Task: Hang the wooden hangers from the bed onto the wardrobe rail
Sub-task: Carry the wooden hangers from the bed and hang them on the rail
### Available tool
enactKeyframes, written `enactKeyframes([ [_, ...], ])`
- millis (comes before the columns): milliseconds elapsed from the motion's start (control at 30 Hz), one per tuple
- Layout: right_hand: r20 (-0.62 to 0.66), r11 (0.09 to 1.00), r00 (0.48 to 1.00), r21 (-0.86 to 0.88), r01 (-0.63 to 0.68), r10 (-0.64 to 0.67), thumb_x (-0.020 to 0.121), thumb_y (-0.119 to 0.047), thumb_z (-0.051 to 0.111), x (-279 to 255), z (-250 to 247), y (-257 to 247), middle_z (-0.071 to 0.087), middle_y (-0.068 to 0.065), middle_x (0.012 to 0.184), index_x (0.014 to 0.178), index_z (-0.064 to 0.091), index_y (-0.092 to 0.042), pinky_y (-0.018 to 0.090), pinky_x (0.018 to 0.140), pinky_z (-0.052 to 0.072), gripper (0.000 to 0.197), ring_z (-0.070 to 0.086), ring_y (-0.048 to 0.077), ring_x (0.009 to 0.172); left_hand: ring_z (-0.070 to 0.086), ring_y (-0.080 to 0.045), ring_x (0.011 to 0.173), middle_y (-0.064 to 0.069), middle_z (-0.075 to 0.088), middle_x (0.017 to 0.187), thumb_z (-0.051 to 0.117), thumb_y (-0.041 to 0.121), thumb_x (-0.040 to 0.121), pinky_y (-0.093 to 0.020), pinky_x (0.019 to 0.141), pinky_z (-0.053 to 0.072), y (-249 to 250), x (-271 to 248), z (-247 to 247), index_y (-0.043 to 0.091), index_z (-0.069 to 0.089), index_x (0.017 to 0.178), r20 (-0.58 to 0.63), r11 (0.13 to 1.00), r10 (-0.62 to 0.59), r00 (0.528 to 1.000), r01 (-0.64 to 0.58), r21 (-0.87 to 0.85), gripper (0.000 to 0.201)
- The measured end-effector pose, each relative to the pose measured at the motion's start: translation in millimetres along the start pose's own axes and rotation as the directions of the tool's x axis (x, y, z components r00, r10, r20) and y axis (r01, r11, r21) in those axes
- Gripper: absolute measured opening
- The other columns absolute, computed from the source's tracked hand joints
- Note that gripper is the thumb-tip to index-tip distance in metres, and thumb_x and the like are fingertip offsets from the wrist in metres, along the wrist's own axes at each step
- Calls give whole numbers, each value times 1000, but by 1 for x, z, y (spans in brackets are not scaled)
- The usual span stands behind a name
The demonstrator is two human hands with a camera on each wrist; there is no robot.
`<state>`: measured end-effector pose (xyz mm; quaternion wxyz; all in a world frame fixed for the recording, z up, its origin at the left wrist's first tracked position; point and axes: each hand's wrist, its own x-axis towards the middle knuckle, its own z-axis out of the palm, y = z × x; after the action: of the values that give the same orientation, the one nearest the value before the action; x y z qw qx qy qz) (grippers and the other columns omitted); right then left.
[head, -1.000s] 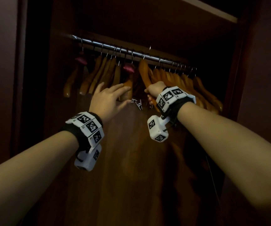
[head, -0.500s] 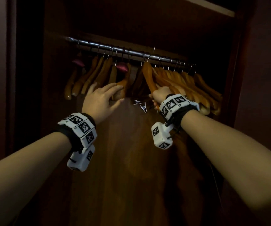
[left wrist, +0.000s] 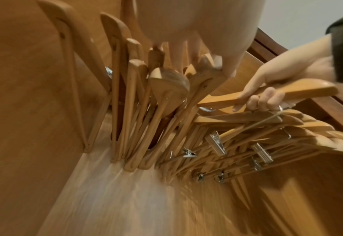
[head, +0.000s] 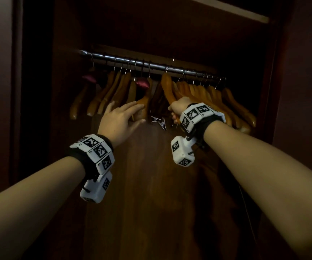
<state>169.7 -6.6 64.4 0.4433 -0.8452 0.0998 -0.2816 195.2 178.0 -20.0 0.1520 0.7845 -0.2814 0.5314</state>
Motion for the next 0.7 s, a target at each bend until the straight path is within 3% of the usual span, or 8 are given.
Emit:
enactKeyframes([
  [67,53,999,998,47,-20,17,89,-10,54,-4,-8,-1,50,5,64,80,55,-5,27,56,45,11,48,16,53,52,-21,123,-1,51,139,53,44,90,-46,113,15,1,0,1,25,50,134,-5,1000,-2,1000,2,0,47],
  [133,74,996,996,73,-58,53,91,-8,52,-7,-15,4,45,5,57,75,51,-6,25,47,39,16,42,15,45,52,-22,123,-2,51,138,53,44,91,-47,113,16,1,0,1,25,50,134,-10,1000,-1,1000,1,3,47],
  [300,25,1000,1000,25,18,-18,88,-14,57,-12,-21,11,44,-1,64,73,45,-21,23,52,40,21,44,12,52,51,-22,124,-2,51,138,52,44,91,-47,113,16,-1,-1,0,25,50,134,-14,1000,2,1000,-2,10,47],
  [367,33,999,999,37,-2,1,89,-11,55,-16,-24,16,45,3,60,75,50,-10,26,49,38,15,43,14,49,52,-23,123,-2,52,138,53,44,91,-48,112,17,-2,-1,1,25,50,133,-24,1000,6,1000,-5,9,47],
  [433,23,1000,1000,-3,8,-8,89,-11,55,-22,-25,23,48,6,61,88,55,-6,29,49,40,5,45,17,48,54,-23,121,-3,53,136,55,43,91,-49,112,19,-2,-1,2,24,52,132,-37,1000,13,999,-13,5,46],
  [567,8,990,993,-80,116,-116,88,-10,54,-33,-18,32,50,6,65,104,57,-8,30,52,42,16,48,18,53,54,-23,121,-3,53,136,55,43,91,-48,112,18,1,-1,3,24,52,132,-42,1000,9,999,-9,2,46],
  [700,33,991,990,-16,136,-135,90,-5,49,-46,-4,26,48,6,67,114,53,-5,29,49,41,25,47,19,55,53,-23,121,-4,53,137,55,42,90,-48,112,17,4,0,2,23,52,132,-33,1000,7,999,-7,-3,46],
])
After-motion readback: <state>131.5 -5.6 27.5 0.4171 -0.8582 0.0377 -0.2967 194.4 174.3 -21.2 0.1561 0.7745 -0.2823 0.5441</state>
